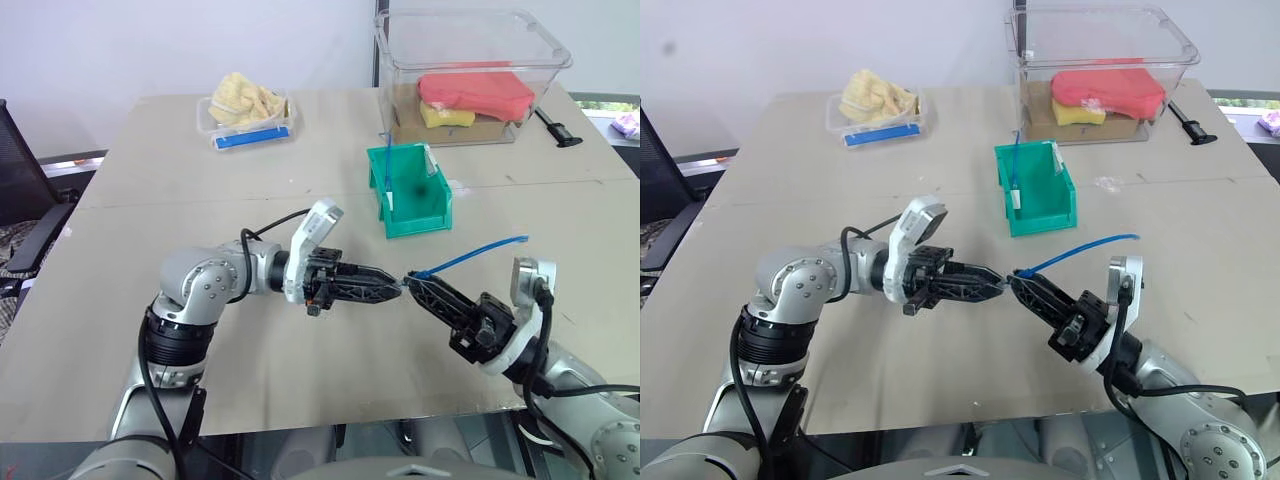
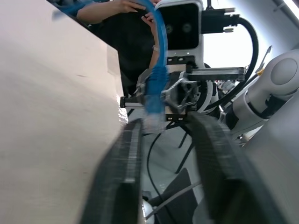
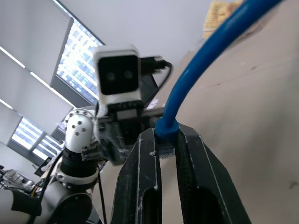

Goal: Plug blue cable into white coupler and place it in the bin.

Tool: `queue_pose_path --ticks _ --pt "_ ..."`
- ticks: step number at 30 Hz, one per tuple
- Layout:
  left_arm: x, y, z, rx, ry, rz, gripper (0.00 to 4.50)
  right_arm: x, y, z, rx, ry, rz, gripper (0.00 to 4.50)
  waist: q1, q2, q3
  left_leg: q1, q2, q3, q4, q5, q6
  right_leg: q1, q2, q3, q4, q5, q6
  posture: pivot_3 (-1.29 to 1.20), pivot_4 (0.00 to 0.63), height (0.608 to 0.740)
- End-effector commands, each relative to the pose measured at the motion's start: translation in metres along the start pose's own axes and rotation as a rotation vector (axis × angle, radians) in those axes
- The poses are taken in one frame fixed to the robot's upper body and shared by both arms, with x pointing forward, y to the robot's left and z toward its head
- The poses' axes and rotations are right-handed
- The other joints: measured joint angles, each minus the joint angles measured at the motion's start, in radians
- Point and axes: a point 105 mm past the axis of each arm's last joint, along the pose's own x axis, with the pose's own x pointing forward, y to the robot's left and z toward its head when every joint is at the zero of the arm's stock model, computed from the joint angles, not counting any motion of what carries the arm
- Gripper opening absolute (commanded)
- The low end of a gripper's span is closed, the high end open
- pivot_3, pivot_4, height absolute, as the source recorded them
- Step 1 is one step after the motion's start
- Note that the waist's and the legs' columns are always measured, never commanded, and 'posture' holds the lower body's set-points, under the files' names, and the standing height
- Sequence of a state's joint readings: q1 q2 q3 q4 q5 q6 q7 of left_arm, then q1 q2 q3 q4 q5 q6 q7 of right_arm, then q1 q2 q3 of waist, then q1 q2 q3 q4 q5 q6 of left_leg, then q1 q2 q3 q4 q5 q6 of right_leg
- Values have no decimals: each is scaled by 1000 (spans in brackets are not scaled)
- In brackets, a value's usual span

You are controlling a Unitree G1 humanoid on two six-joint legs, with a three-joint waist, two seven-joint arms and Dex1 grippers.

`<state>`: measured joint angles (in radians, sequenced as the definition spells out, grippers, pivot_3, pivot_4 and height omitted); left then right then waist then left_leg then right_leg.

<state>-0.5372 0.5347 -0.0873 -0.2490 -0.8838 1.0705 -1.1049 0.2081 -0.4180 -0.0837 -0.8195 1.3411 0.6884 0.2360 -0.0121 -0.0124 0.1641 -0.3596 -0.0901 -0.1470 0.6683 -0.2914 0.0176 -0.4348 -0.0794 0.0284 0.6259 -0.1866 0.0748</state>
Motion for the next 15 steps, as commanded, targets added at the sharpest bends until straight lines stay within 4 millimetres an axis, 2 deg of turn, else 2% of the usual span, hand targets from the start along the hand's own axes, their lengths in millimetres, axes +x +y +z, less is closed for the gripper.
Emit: queue_pose_path --ticks 1,2,5,7,9,11,15 --pt "-20 11 1 240 40 174 2645 0 3 7 -65 -22 34 0 -3 0 0 0 1 1 0 0 0 0 0 1 0 0 0 0 150 740" --pt "-26 16 -1 314 61 223 2645 0 0 8 -87 -19 34 0 -2 0 0 1 1 1 -1 0 0 0 1 1 0 0 0 0 150 740" --pt "-69 33 0 481 106 424 2645 0 -15 8 -173 0 12 0 1 0 0 1 1 2 -1 0 0 0 1 1 0 0 0 0 150 740" --pt "-102 43 2 523 101 573 2645 1 -23 7 -220 23 10 0 3 0 0 1 1 2 -1 0 0 0 1 1 -1 0 0 0 150 740" --pt "-123 49 -3 517 106 659 2645 2 -28 7 -235 26 20 0 3 0 0 1 1 1 -1 0 0 0 1 0 -1 0 0 0 150 740" --pt "-136 51 -13 518 126 705 2645 3 -31 5 -252 38 30 0 6 0 0 0 1 1 -1 0 0 0 1 0 -1 0 0 0 150 740" --pt "-142 48 -34 477 136 725 2645 1 -36 2 -262 60 35 0 6 0 0 -1 0 1 -1 -2 3 0 0 0 -2 0 0 0 150 740"
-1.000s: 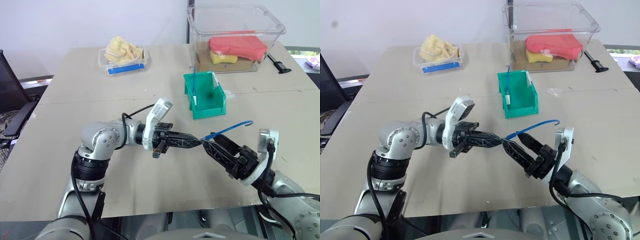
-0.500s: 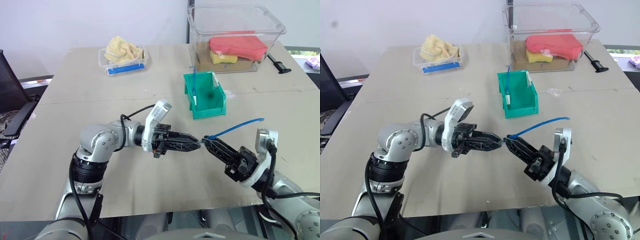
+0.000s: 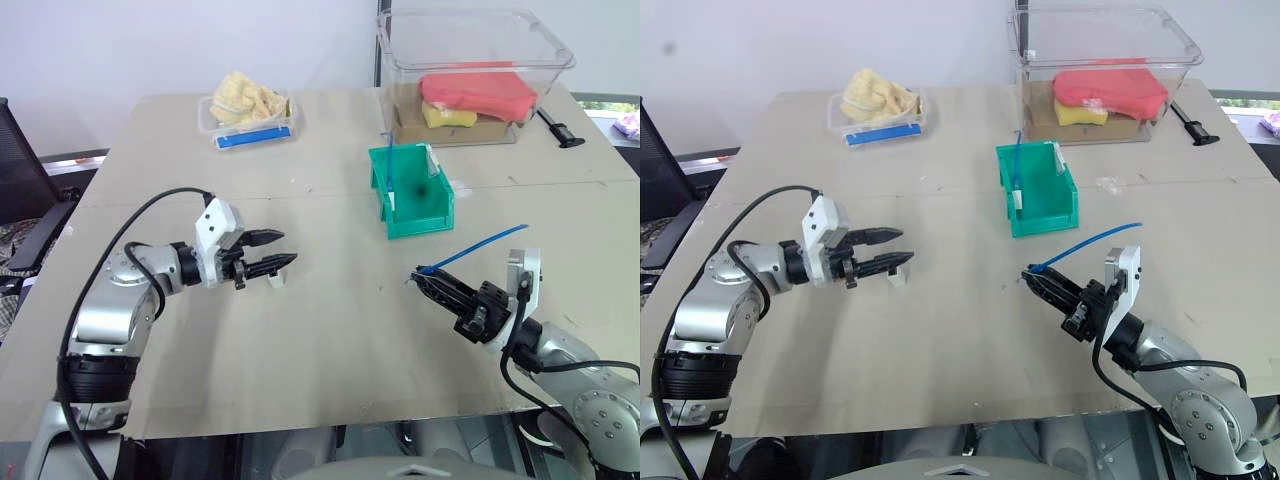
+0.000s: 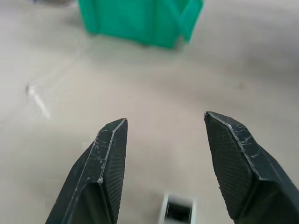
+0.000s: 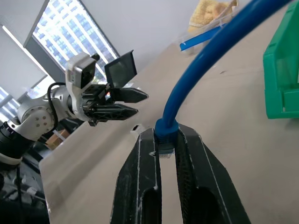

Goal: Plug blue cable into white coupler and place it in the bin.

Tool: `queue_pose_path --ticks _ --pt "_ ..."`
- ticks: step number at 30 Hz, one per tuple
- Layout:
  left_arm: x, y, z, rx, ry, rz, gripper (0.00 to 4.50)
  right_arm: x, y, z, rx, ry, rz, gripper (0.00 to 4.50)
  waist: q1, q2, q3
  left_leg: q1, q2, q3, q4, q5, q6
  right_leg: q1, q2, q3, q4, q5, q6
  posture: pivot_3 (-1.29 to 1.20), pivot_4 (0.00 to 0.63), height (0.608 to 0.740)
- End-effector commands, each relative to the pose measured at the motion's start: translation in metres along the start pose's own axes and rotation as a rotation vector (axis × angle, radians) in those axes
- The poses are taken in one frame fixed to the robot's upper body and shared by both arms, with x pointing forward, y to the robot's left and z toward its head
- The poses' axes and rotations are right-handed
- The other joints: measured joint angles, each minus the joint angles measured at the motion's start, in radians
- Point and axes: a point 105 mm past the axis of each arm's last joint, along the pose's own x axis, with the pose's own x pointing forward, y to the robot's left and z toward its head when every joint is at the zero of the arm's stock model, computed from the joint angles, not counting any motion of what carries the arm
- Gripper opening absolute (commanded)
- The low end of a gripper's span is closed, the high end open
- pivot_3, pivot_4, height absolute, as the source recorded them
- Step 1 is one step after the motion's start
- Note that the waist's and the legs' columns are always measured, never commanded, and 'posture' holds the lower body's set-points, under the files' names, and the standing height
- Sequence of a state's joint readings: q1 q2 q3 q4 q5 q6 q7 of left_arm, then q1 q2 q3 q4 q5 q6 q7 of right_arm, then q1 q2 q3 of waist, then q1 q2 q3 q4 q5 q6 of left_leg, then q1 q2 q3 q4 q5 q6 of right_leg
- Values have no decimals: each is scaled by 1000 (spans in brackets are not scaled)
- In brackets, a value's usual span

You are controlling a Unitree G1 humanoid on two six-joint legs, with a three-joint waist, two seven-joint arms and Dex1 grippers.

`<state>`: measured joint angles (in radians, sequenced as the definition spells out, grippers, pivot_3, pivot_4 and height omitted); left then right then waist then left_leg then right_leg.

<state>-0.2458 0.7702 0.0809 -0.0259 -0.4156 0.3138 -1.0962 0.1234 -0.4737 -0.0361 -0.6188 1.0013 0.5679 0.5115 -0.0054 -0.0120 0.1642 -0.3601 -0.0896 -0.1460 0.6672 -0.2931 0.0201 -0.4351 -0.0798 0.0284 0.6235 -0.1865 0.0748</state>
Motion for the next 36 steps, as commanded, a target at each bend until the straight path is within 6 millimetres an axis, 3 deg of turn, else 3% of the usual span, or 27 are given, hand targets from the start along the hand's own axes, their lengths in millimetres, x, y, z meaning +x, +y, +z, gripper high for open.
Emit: queue_pose_path --ticks 1,7,15,20,24,26,31,36 --pt "-10 -2 -5 15 -2 28 2645 0 3 4 -35 -13 34 0 -1 0 0 0 0 0 0 0 0 0 0 0 0 0 0 0 150 740" --pt "-12 0 -24 8 26 69 2645 -2 3 3 -38 -3 34 0 0 0 0 0 0 0 0 -2 3 -1 0 0 1 0 0 0 150 740" --pt "-6 -2 -34 25 56 31 2645 -6 4 3 -52 5 17 0 -1 0 0 -1 0 0 0 -1 1 -1 0 0 1 0 0 0 150 740" --pt "5 -9 -28 24 32 -19 552 -5 3 3 -71 16 13 0 -1 0 0 0 0 0 0 -1 2 -1 0 0 2 0 0 0 150 740" --pt "13 -16 -16 -13 3 -77 560 -2 2 8 -149 36 24 0 -3 0 0 0 0 0 0 -1 2 -1 0 0 2 0 0 0 150 740" --pt "23 -27 -4 -16 -13 -150 560 4 0 13 -229 51 35 0 -5 0 0 -1 0 0 1 -1 2 -1 0 0 2 0 0 0 150 740" --pt "72 -50 24 30 -67 -294 560 26 -5 26 -417 93 158 0 -2 0 0 0 -1 -1 2 0 0 0 0 -1 2 0 0 0 150 740" --pt "110 -62 28 116 -58 -390 560 44 -17 22 -566 206 283 0 -12 -1 0 0 -2 0 1 0 0 -1 0 0 2 1 1 0 150 740"
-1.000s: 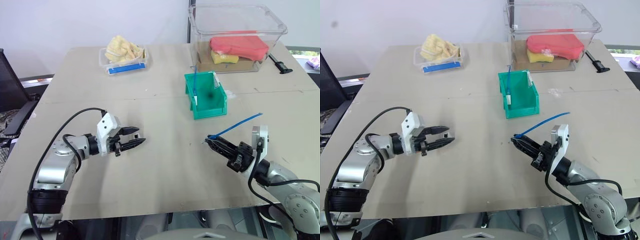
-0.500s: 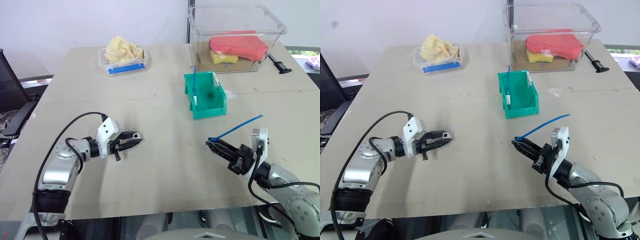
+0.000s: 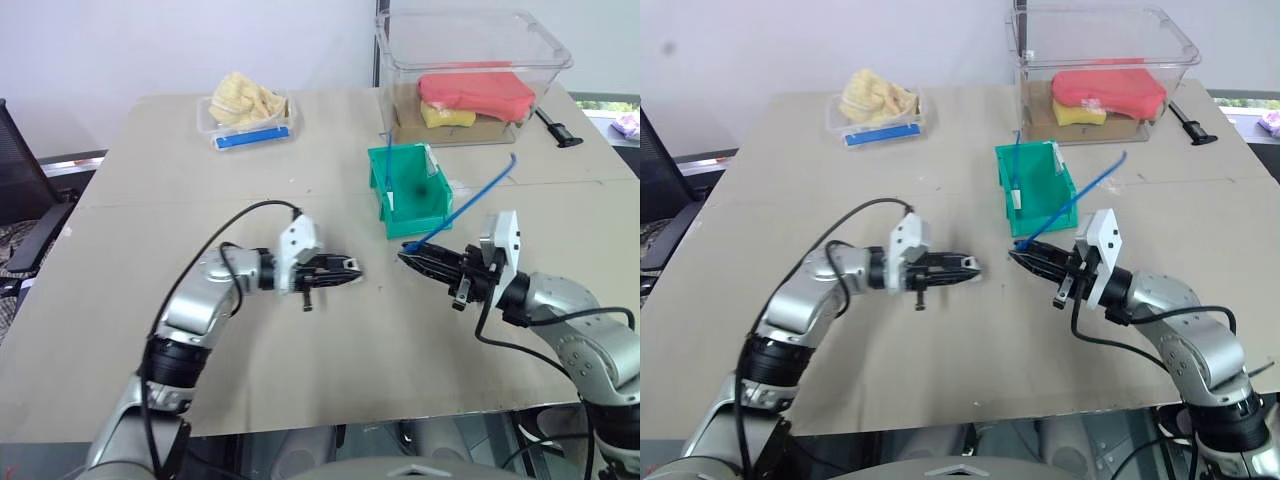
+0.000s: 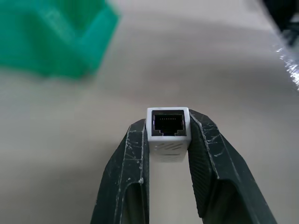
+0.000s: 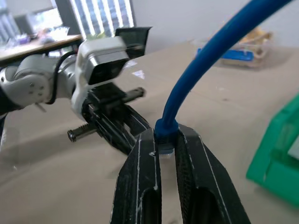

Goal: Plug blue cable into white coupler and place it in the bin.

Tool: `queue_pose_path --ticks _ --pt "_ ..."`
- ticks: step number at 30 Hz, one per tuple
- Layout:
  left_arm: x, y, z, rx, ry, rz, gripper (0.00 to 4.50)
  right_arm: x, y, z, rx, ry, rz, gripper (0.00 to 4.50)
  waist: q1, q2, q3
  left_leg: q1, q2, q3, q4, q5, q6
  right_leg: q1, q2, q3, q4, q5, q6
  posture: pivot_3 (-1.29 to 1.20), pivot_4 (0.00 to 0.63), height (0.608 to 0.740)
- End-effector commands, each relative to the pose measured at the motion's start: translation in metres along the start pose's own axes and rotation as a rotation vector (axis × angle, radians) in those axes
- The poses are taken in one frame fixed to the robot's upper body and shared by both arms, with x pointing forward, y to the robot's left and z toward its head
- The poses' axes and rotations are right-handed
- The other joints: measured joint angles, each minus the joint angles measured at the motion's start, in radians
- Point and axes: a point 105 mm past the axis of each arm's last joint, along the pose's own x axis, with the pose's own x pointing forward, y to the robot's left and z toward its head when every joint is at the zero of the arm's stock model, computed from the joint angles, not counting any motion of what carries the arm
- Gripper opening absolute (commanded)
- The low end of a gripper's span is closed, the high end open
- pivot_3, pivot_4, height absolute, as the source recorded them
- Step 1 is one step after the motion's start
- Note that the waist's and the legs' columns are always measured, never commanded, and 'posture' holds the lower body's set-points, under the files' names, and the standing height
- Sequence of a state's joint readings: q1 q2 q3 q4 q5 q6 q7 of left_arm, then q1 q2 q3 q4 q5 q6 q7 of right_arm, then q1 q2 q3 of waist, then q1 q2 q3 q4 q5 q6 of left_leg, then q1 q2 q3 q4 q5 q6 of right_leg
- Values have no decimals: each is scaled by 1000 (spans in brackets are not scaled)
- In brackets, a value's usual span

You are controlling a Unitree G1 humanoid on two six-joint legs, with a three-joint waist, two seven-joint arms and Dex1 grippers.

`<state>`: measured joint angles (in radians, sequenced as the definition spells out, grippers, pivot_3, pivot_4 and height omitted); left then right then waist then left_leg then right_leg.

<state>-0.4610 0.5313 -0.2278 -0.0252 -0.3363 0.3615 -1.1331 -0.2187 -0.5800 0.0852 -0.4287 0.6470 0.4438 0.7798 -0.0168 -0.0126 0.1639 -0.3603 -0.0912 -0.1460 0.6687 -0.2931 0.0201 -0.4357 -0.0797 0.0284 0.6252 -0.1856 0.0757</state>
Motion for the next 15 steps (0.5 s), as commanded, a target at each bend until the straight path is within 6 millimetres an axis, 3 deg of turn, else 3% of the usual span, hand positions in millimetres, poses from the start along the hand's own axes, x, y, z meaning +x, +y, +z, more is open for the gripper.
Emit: queue_pose_path --ticks 1,5,10,15 --pt "20 4 -6 92 47 -65 560 12 -8 -5 -129 68 113 0 0 0 0 0 0 1 0 0 0 -1 0 0 0 0 0 0 150 740" --pt "36 11 -24 170 111 -118 560 20 -17 -23 -170 159 200 0 5 0 0 -1 -1 2 1 0 0 -1 0 0 0 0 -1 0 150 740" --pt "35 8 -40 185 130 -156 560 27 -12 -31 -180 186 258 0 4 0 0 -2 -1 0 0 0 0 -1 -1 0 0 0 0 0 150 740" --pt "35 4 -43 197 125 -170 560 31 -10 -42 -184 210 277 0 3 0 -1 -1 -1 0 1 0 0 -1 -1 0 1 1 0 0 150 740"
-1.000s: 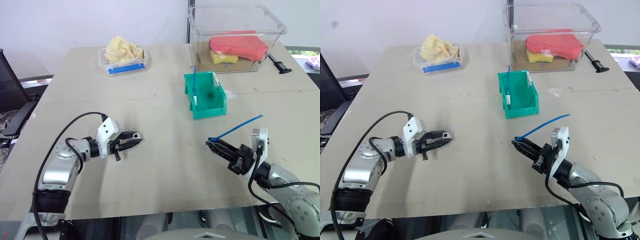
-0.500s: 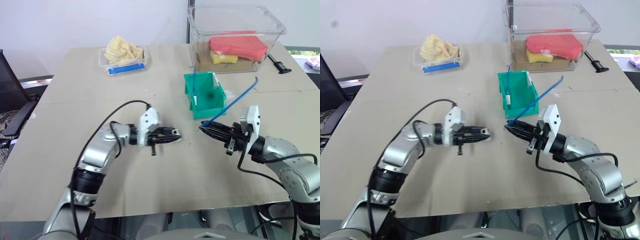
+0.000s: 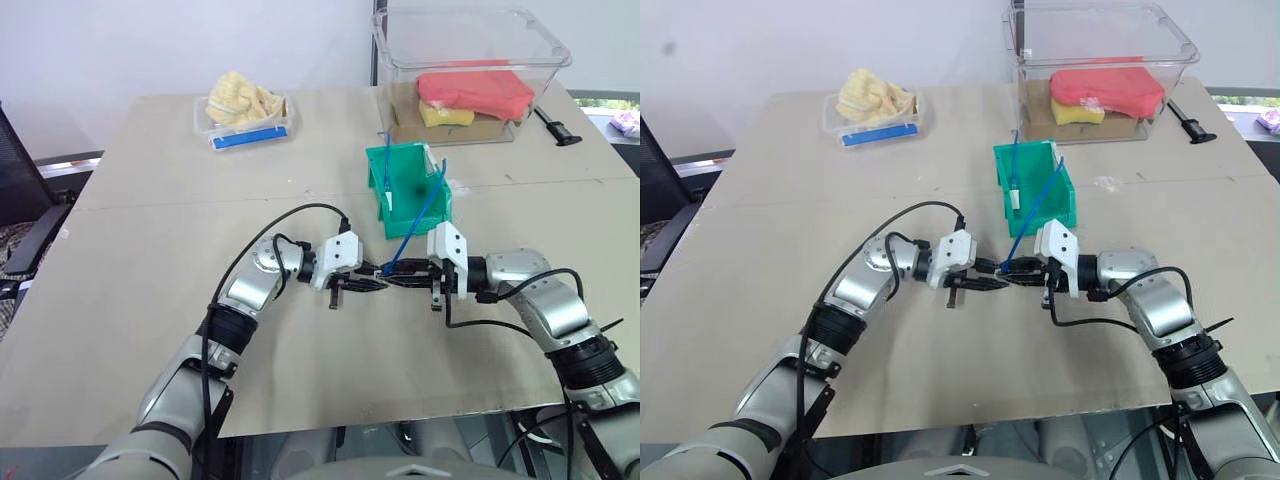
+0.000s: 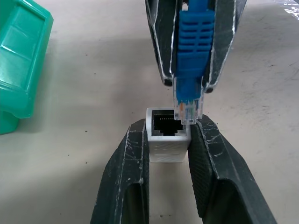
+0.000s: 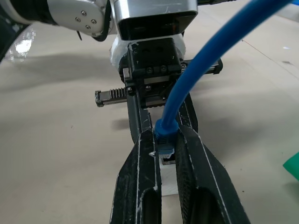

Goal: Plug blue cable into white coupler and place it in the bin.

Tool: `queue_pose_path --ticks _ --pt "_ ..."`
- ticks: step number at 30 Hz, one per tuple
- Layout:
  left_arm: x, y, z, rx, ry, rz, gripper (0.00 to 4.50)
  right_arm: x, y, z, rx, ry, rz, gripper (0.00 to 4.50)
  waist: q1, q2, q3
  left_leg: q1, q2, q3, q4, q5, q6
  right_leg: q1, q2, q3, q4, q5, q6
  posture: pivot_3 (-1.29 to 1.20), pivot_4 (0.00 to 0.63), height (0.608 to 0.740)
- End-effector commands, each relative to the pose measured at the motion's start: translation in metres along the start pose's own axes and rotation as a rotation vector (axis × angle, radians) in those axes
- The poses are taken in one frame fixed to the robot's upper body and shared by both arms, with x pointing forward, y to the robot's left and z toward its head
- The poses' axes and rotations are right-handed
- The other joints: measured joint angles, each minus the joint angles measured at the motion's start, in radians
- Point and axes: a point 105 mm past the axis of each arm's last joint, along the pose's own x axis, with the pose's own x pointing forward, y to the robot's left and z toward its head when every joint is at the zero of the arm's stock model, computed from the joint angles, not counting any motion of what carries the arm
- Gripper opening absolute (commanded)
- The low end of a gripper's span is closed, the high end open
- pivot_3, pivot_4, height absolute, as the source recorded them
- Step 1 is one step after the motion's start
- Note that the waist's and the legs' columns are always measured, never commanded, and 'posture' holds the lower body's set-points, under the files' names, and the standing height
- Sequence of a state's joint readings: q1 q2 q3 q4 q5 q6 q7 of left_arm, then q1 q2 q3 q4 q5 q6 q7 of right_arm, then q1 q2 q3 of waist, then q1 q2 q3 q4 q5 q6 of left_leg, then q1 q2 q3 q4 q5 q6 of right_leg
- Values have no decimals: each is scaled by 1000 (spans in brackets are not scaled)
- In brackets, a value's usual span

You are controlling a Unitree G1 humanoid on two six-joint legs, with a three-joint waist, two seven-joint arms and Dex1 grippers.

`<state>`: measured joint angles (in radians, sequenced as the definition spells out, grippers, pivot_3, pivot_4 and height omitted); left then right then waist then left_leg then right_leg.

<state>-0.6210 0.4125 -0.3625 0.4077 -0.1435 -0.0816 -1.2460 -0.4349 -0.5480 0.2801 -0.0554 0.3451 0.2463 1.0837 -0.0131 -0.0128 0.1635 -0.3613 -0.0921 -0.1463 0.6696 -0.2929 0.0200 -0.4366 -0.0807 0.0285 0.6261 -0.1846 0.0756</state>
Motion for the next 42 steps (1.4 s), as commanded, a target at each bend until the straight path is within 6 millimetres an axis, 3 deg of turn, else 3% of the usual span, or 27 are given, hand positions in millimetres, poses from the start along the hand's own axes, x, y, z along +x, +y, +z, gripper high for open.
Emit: queue_pose_path --ticks 1,15,21,28,42 --pt "3 -11 -15 -20 45 -34 560 7 2 5 -34 -13 27 0 -1 0 0 0 0 0 0 0 0 0 0 0 0 0 0 0 150 740" --pt "2 -12 -20 54 70 -63 560 4 -10 -3 -13 47 24 0 -1 0 -3 1 0 0 0 0 0 0 0 0 0 0 0 0 150 740" --pt "3 -11 -21 54 68 -55 560 -1 -5 -19 -37 189 66 0 0 0 -8 1 0 0 0 0 0 1 0 0 0 0 0 0 150 740" --pt "6 -9 -17 30 59 -54 560 5 -3 -17 -62 267 112 0 0 1 -13 2 0 0 0 0 0 2 0 0 0 0 0 0 150 740" --pt "10 -10 -5 9 43 -65 560 5 13 -54 58 442 207 0 0 1 -19 4 0 -1 0 0 0 4 0 -1 0 0 0 0 150 740"
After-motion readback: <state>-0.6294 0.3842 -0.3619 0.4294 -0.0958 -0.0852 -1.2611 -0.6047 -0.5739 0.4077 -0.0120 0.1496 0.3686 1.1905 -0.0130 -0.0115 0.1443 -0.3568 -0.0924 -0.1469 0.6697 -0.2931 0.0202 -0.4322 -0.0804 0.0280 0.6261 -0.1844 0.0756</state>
